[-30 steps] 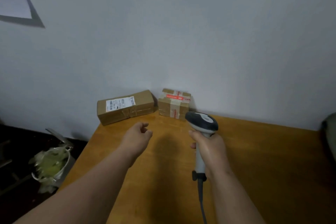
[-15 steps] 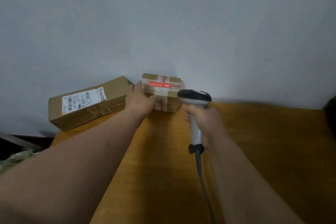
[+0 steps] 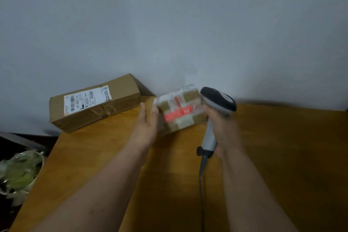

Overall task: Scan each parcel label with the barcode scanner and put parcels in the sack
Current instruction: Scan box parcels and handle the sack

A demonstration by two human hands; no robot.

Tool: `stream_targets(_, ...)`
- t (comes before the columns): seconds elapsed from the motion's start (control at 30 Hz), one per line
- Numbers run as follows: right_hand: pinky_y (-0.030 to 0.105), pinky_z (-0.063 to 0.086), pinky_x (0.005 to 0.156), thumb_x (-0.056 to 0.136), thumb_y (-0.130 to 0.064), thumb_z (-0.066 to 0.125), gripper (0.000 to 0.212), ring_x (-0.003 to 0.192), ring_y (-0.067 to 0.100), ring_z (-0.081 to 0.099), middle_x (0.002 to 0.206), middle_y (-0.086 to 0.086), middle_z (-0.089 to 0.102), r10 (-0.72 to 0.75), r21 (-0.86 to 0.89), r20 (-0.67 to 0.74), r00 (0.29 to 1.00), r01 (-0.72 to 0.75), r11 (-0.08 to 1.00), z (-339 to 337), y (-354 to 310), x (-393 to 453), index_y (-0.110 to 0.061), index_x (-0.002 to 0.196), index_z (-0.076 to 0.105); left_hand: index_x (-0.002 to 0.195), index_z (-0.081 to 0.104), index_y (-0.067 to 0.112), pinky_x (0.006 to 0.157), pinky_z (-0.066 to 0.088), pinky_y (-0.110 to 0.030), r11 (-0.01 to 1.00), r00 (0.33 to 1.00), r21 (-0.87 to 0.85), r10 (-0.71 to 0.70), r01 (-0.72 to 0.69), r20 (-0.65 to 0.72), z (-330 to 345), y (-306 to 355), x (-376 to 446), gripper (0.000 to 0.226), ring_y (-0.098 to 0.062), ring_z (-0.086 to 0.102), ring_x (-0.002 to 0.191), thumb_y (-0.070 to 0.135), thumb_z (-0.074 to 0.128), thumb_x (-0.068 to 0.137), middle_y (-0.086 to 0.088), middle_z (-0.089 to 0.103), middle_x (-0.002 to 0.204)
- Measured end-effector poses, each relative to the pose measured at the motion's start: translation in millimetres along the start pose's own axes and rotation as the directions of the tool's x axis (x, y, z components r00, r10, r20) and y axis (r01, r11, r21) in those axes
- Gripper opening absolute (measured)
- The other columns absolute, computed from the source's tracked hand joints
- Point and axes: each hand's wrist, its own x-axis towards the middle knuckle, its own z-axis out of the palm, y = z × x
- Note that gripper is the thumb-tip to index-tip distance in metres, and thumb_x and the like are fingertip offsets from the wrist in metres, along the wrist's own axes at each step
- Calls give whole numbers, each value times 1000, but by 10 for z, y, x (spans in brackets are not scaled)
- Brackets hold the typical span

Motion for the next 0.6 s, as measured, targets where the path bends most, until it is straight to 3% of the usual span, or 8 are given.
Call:
stream_targets(0.07, 45, 53, 89, 89, -30, 70, 7, 94, 20, 68, 82, -7, 75, 38, -14, -46, 998, -38, 999, -101, 130, -180, -26, 86, 73, 153, 11, 53, 113, 33, -56, 998, 996, -20, -65, 66, 65, -26, -170, -204, 64, -30, 48, 133, 65, 36, 95, -1, 44, 152)
stream_targets(0.13, 41, 53, 88, 91, -30, 68, 5, 92, 16, 68, 77, -12, 75, 70, -39, -69, 995, -72, 997, -174, 273, -374, -26, 89, 71, 148, 34, 48, 104, 41, -58, 982, 987, -118, -142, 150, 76, -56, -328, -390, 54, -28, 55, 122, 64, 36, 96, 1, 58, 136)
stream_targets(0.2, 41, 53, 89, 90, -31, 70, 4, 94, 16, 67, 85, -9, 75, 116, -44, -93, 989, -120, 992, -219, 399, -570, -28, 93, 71, 126, 56, 37, 93, 50, -55, 934, 970, -260, -232, 244, 75, -71, -444, -564, 37, -26, 60, 108, 56, 38, 100, 0, 68, 114)
stream_targets(0.33, 40, 54, 87, 88, -33, 72, 8, 94, 17, 69, 88, -7, 77, 174, -49, -107, 979, -180, 982, -310, 547, -943, -26, 91, 74, 98, 53, 22, 92, 50, -53, 878, 948, -363, -316, 311, 49, -92, -635, -919, 8, -24, 61, 86, 26, 50, 103, -3, 70, 92)
stream_targets(0.43, 35, 53, 76, 89, -35, 71, 13, 87, 16, 71, 81, -7, 77, 175, -22, -82, 981, -178, 984, -426, 493, -1201, -23, 91, 75, 80, 42, 22, 77, 49, -42, 846, 950, -439, -304, 302, 68, -170, -684, -1226, 24, -22, 62, 84, 14, 56, 98, -6, 72, 89)
stream_targets(0.5, 32, 50, 72, 89, -34, 71, 16, 84, 17, 71, 81, -5, 77, 177, 18, -64, 982, -177, 984, -504, 409, -1335, -19, 94, 74, 78, 40, 22, 71, 51, -40, 815, 949, -486, -283, 314, 138, -248, -673, -1450, 29, -24, 65, 85, 7, 62, 90, -11, 74, 95)
stream_targets(0.57, 33, 50, 73, 88, -32, 72, 16, 84, 19, 70, 84, -2, 77, 155, 39, -43, 987, -153, 987, -558, 306, -1462, -18, 95, 73, 94, 49, 19, 70, 53, -40, 826, 949, -472, -234, 308, 210, -334, -692, -1670, 29, -23, 68, 86, 10, 70, 77, -12, 75, 105)
stream_targets(0.6, 34, 51, 75, 87, -31, 73, 15, 84, 20, 70, 84, 0, 76, 140, 51, -34, 990, -139, 989, -574, 246, -1520, -18, 93, 73, 106, 51, 19, 68, 53, -38, 845, 948, -446, -202, 295, 244, -374, -701, -1770, 44, -21, 69, 85, 11, 75, 70, -10, 75, 105)
